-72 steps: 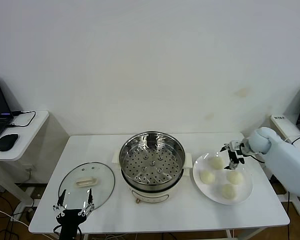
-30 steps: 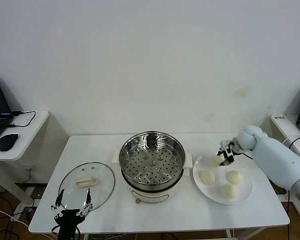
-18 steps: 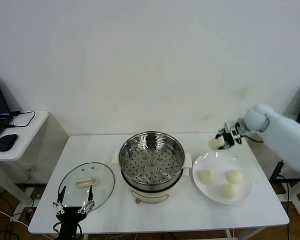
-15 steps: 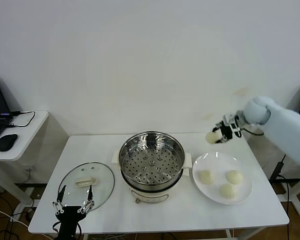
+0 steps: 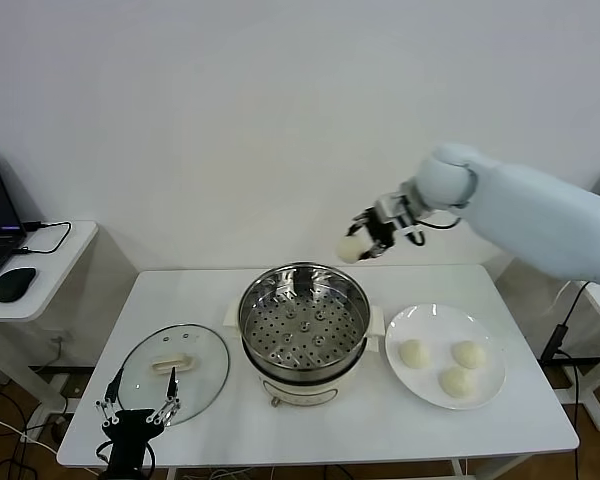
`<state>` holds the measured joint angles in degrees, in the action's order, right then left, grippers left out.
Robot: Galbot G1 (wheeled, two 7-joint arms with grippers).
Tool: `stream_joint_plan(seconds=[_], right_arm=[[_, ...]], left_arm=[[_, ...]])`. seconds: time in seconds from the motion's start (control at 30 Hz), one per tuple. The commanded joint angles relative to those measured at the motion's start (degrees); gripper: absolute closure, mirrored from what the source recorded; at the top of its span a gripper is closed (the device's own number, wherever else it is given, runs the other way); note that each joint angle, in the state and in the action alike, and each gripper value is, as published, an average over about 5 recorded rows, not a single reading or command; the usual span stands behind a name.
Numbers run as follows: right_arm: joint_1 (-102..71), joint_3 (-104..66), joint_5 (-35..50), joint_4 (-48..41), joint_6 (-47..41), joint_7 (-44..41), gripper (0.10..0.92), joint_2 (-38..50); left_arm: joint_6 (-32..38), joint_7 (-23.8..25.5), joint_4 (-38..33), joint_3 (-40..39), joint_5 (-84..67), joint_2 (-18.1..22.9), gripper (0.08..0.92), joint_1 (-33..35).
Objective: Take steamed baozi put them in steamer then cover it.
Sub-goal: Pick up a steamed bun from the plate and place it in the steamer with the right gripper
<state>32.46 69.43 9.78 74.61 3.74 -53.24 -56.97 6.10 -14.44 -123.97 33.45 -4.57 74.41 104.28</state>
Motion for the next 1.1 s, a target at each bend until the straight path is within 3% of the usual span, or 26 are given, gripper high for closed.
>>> stream_joint_plan(seconds=[0.03, 0.5, 0.83, 0.93, 1.1], right_arm=[[1.66, 6.03, -1.6, 0.94, 6.02, 2.33, 0.482, -6.84], [-4.88, 5.64, -23.31, -8.17, 20.74, 6.13, 0.482, -12.22], [-8.48, 3.14, -29.81, -12.49, 24.54, 8.78, 0.477, -14.5], [-9.25, 2.45, -31.18, -13.6, 25.07, 9.39, 0.454, -15.02], [-9.92, 2.23, -30.7, -13.54, 25.12, 9.63, 0.327, -14.88]], left_arm=[[0.09, 0.03, -0.12, 0.7, -0.37, -0.09, 0.177, 0.26], [0.33, -0.03, -0.22, 0.92, 0.02, 1.39, 0.177, 0.46], [0.45, -0.02, -0.22, 1.2, -0.01, 1.53, 0.177, 0.4], [0.48, -0.03, -0.19, 1.2, -0.07, 1.55, 0.177, 0.36], [0.46, -0.11, -0.28, 1.11, -0.08, 1.65, 0.177, 0.38]])
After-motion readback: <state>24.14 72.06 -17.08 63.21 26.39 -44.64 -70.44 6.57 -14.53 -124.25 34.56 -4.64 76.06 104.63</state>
